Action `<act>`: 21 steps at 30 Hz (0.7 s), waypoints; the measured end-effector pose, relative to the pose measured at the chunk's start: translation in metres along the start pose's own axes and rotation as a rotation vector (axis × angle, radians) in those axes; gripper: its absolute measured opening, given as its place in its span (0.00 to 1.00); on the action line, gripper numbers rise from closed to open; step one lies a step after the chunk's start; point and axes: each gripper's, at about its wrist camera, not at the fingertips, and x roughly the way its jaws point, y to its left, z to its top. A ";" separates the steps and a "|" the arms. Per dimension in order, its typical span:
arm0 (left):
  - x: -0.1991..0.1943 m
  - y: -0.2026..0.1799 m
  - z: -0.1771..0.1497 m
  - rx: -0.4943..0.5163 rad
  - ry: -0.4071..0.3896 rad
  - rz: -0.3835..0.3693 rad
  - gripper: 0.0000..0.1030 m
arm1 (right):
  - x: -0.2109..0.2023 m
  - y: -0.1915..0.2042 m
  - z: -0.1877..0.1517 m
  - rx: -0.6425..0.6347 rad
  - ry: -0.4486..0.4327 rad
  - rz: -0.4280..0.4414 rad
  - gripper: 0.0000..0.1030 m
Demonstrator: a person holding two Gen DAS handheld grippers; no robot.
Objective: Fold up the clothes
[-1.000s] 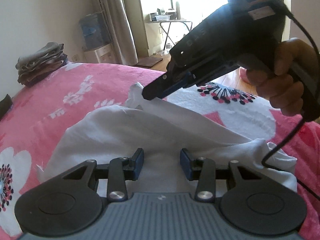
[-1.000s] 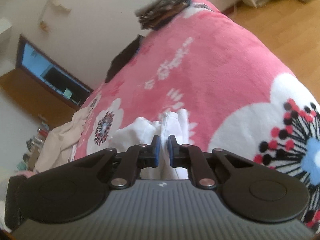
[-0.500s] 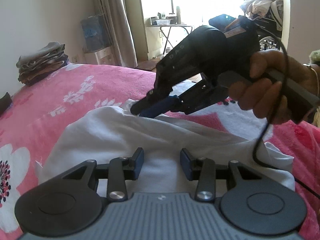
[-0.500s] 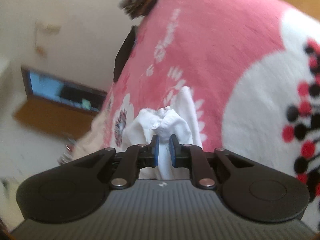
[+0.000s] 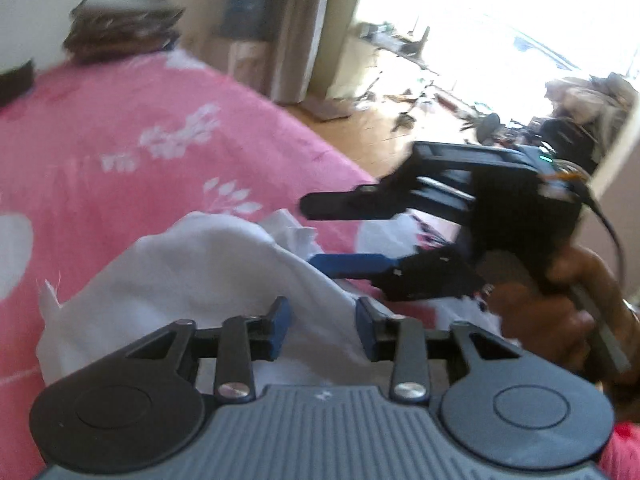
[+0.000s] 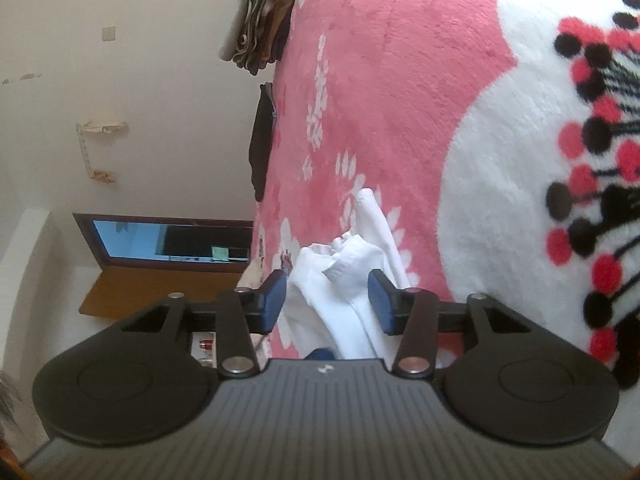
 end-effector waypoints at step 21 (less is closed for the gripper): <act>0.010 0.018 0.001 -0.214 0.044 -0.064 0.31 | -0.007 -0.007 0.000 0.054 0.014 0.065 0.53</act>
